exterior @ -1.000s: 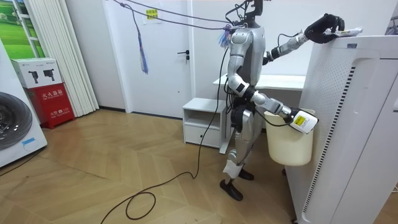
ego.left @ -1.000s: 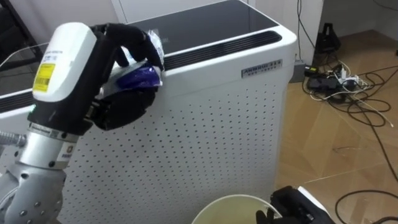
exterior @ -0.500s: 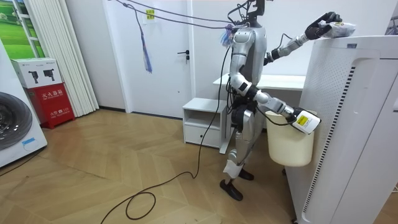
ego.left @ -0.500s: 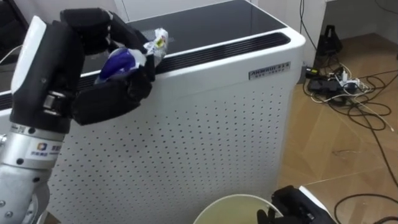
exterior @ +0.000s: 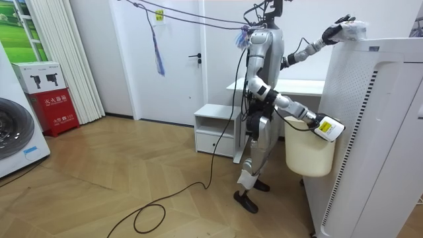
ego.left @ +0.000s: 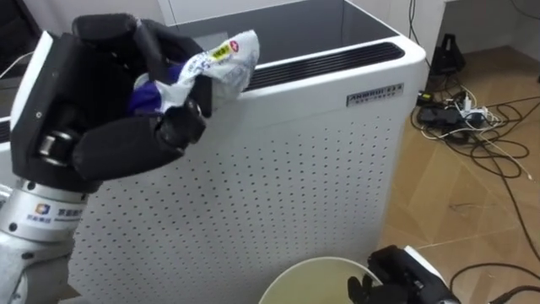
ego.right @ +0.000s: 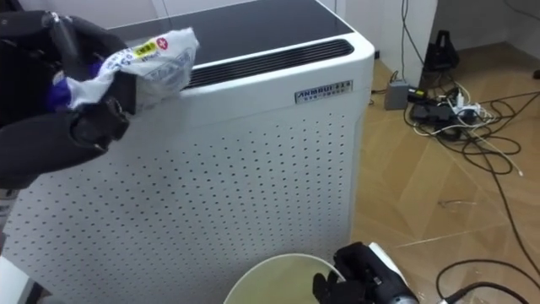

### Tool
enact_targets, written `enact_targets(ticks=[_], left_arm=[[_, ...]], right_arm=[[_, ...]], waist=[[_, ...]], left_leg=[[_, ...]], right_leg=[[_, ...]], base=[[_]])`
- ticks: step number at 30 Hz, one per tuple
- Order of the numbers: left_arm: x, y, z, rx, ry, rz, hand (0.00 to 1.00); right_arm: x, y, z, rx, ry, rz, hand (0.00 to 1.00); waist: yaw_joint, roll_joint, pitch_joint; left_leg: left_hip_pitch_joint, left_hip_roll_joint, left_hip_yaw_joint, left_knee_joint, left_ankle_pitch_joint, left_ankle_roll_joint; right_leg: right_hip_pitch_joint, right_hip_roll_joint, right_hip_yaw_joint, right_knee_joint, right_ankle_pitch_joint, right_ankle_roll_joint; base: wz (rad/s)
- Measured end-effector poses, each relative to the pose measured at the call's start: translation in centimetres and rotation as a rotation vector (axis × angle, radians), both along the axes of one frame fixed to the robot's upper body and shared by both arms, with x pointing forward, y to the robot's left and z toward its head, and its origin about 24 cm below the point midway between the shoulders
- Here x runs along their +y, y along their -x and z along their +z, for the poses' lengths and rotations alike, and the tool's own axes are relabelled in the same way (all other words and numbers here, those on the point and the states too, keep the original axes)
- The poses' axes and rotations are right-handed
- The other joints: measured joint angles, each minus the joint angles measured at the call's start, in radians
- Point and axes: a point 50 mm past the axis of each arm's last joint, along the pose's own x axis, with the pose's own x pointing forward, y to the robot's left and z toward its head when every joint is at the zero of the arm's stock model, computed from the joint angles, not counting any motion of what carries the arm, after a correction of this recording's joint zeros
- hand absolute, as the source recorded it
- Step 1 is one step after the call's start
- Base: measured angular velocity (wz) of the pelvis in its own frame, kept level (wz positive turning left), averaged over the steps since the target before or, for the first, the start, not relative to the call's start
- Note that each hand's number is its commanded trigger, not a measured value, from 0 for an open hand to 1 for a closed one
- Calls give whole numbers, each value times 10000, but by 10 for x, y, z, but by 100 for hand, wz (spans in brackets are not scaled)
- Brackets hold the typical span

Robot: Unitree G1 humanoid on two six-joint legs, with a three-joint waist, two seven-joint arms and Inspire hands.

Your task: Pick garbage

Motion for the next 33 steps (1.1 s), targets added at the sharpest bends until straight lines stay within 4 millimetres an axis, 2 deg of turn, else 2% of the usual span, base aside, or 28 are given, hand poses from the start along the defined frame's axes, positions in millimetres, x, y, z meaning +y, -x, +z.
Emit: enact_targets(ticks=[1,3,6,8,19,27,29,31,33], left_arm=[[-3,0,-5,290,-197,-269,100],[-27,8,-19,867,-946,-1897,100],[-41,12,-45,2402,-1921,-2881,100],[-45,13,-51,2774,-2429,-3245,100],[-46,15,-58,3101,-3142,-3986,100],[-48,13,-90,4402,-3786,-3812,100],[-46,12,-94,4597,-3786,-3734,100],[-46,11,-96,4668,-3802,-3658,100],[-44,10,-108,5146,-3751,-3580,100]], right_arm=[[0,0,0,-6,-3,-1,100],[1,-1,0,-28,-14,0,100],[7,-4,2,-106,-53,207,100],[7,-5,2,-134,-45,186,100],[6,-4,-1,-94,158,-49,100],[9,-1,-7,69,222,-135,100],[8,-2,-6,-37,107,-289,100],[8,-2,-5,-90,-17,-384,100],[8,-1,-9,17,-136,-404,100]], waist=[[-7,2,-1],[-46,-6,-2],[-204,13,-12],[-258,6,-8],[-285,52,-17],[-433,203,28],[-426,236,17],[-388,229,23],[-402,207,41]], left_leg=[[-12,-1,0,0,0,0],[-98,2,1,9,21,34],[-243,17,7,31,25,41],[-330,18,6,39,25,41],[-667,90,25,47,25,40],[-710,116,47,34,25,40],[-871,133,60,41,25,40],[-994,151,100,41,26,40],[-982,170,238,39,26,40]], right_leg=[[0,-1,0,2,1,2],[-48,0,-2,21,7,2],[-209,31,24,23,39,-41],[-284,58,25,15,47,-54],[-660,73,125,36,55,-67],[-732,92,131,43,63,-80],[-934,93,147,145,65,-83],[-1130,102,220,237,73,-97],[-1190,101,309,343,74,-99]], base=[[0],[0],[-5],[-2],[-2],[-1],[-2],[-10],[-13]])
